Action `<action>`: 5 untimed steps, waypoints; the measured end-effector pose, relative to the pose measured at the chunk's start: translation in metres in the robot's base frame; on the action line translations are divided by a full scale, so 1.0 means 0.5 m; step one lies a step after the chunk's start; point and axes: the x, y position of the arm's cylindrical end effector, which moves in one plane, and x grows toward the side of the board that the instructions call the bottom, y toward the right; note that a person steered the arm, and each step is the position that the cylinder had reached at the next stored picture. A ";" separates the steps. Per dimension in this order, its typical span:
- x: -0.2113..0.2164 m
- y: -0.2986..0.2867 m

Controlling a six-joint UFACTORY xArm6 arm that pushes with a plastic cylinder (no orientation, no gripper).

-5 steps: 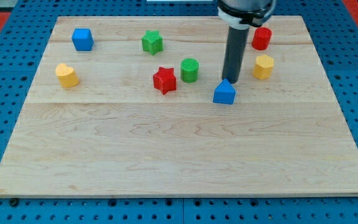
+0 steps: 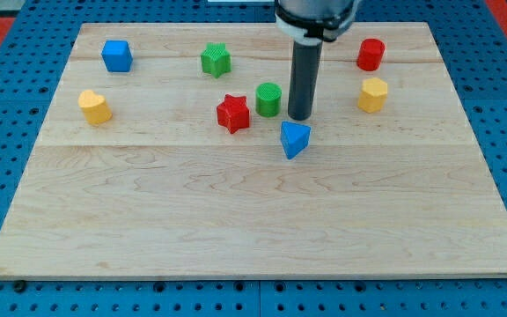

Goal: Keep green circle diagonally left below red star

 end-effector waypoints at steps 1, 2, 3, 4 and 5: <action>-0.028 -0.044; -0.059 -0.131; -0.071 -0.196; -0.113 -0.180; -0.104 -0.240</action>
